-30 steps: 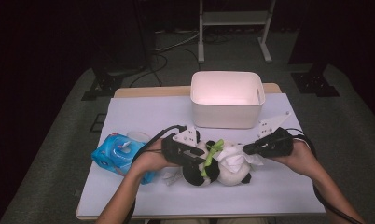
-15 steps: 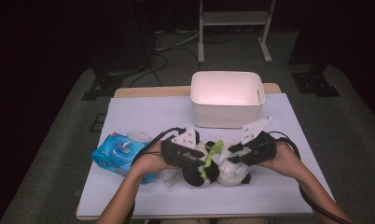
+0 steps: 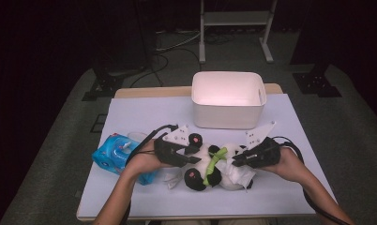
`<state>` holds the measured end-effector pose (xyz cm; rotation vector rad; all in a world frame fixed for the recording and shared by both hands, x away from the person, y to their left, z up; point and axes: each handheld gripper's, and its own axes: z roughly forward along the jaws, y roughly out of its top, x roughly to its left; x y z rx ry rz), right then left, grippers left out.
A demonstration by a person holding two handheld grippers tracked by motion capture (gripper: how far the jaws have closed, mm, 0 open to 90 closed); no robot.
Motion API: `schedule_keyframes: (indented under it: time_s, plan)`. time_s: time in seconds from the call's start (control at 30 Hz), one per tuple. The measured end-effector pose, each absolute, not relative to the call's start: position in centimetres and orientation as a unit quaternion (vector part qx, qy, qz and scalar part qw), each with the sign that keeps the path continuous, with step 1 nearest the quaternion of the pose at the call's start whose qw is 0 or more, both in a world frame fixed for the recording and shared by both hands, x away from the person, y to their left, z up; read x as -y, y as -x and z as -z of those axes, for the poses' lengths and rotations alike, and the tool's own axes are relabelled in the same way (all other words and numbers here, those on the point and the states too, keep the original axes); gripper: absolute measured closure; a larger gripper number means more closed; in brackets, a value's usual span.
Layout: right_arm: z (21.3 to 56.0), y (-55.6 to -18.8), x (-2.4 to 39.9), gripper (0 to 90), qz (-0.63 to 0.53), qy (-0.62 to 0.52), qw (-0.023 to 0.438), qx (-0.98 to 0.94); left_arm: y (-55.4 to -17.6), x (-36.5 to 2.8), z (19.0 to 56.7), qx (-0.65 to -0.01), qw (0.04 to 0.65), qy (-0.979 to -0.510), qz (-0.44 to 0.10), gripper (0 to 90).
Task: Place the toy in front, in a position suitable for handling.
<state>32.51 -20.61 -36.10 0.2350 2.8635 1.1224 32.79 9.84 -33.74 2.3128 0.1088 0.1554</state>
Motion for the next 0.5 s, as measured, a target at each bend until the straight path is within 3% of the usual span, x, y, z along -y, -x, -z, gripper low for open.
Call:
schedule_keyframes:
  time_s: [0.5]
  plan:
    - [36.7,-31.8,21.3,82.5,-0.38,-0.075,0.021,-0.922,-33.4,-12.2,33.9,-0.077,0.411,-0.906,-0.066,60.2]
